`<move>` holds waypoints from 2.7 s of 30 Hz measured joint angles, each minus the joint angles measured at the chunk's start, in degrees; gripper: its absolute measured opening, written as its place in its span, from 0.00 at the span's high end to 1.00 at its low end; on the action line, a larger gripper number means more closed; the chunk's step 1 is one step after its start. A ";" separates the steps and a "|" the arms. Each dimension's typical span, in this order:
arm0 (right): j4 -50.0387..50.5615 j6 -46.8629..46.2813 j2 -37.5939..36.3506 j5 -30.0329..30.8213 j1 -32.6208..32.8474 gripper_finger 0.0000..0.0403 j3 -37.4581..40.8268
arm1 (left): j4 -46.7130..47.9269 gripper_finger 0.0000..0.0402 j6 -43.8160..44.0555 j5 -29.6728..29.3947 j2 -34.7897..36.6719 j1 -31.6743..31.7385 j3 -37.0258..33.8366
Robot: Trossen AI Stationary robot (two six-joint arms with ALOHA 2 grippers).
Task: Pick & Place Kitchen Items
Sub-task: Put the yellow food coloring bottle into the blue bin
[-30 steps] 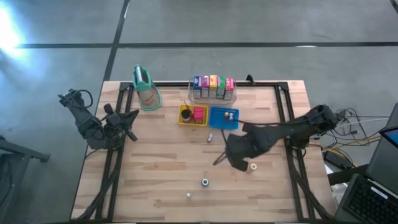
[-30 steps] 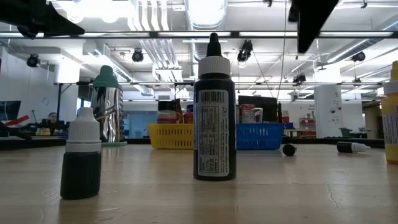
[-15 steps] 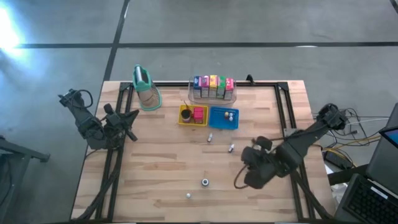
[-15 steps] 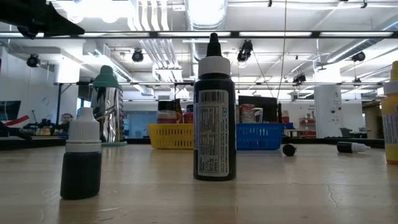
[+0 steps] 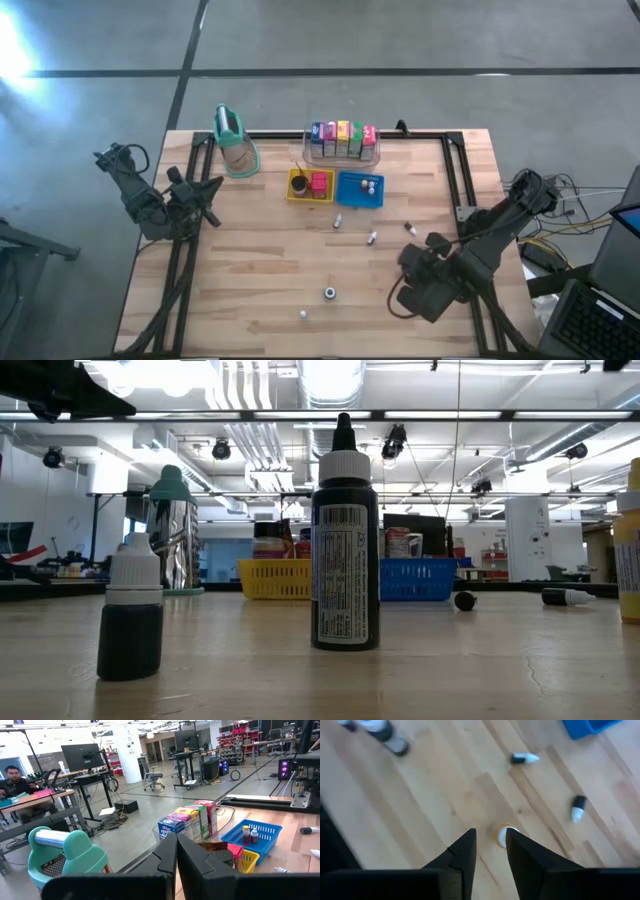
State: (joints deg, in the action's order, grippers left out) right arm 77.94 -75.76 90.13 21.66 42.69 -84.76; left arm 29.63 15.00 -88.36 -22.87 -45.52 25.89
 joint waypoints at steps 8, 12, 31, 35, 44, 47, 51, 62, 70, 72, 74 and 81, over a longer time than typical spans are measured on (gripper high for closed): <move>0.35 -4.42 -0.30 -0.64 0.83 0.61 6.43 | 0.00 0.97 0.00 -0.02 0.00 0.02 0.00; 1.75 -8.31 -2.07 -0.69 1.94 0.56 9.49 | 0.00 0.97 0.00 0.00 0.00 0.02 0.00; -18.70 -15.94 -10.62 4.04 5.64 0.51 30.30 | 0.00 0.97 0.00 -0.02 0.00 0.02 0.00; -18.87 -16.77 -11.04 4.03 5.66 0.53 30.67 | 0.00 0.97 0.00 -0.01 0.00 0.01 0.00; -21.79 -14.22 -8.89 4.09 5.62 0.47 30.51 | 0.00 0.97 0.00 -0.01 0.00 0.02 0.00; -21.66 -13.23 -8.61 6.32 5.66 0.46 30.39 | 0.00 0.97 0.00 0.00 0.00 0.02 0.00; -21.58 -12.77 -8.66 8.36 5.28 0.46 30.58 | 0.00 0.97 0.00 -0.01 0.01 0.00 0.00; -21.61 -11.63 -8.66 8.08 4.90 0.60 30.61 | -0.01 0.97 0.00 0.00 0.00 0.01 0.00; -21.65 -10.64 -8.72 7.20 4.86 0.77 30.61 | -0.02 0.97 0.00 -0.02 0.02 0.02 0.00; -21.68 -10.42 -8.74 7.22 4.86 0.81 30.61 | -0.02 0.97 0.00 -0.02 0.00 0.02 0.00; -21.80 -9.61 -8.76 7.23 4.88 0.85 30.58 | 0.00 0.97 0.00 -0.01 0.02 0.02 0.00; -21.81 -9.96 -8.77 7.20 4.88 0.86 30.56 | -0.01 0.97 0.00 -0.02 0.02 0.02 0.00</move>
State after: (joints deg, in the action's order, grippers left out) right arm 56.14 -85.72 81.35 28.86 47.57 -54.19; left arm 29.62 15.00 -88.38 -22.86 -45.50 25.89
